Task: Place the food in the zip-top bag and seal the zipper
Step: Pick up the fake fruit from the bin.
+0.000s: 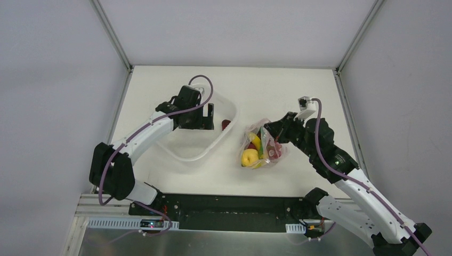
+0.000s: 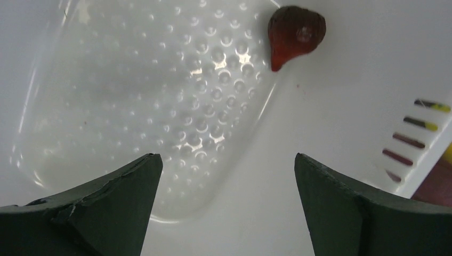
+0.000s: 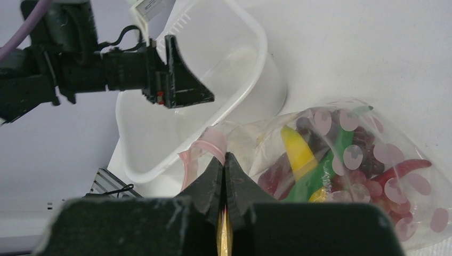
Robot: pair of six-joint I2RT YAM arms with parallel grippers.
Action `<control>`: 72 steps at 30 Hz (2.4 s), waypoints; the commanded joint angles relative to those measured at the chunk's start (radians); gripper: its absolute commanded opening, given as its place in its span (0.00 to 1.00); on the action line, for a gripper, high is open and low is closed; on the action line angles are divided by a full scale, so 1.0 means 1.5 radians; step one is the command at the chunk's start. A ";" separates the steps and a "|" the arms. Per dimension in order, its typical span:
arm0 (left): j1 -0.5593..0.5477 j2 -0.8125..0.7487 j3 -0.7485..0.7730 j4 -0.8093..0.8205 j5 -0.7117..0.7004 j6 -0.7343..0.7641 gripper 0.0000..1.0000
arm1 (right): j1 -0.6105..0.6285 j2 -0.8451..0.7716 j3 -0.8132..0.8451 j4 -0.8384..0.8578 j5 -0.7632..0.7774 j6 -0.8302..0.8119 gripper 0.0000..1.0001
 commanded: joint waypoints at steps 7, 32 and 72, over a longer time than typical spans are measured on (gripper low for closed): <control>0.010 0.190 0.054 0.218 0.164 -0.019 0.92 | -0.003 -0.008 0.000 0.028 0.020 0.017 0.00; -0.042 0.277 -0.019 0.279 0.004 -0.037 0.60 | -0.002 0.001 -0.016 0.035 0.028 0.042 0.00; -0.028 -0.223 -0.056 0.194 0.092 -0.039 0.02 | -0.003 0.016 -0.017 0.046 0.024 0.080 0.00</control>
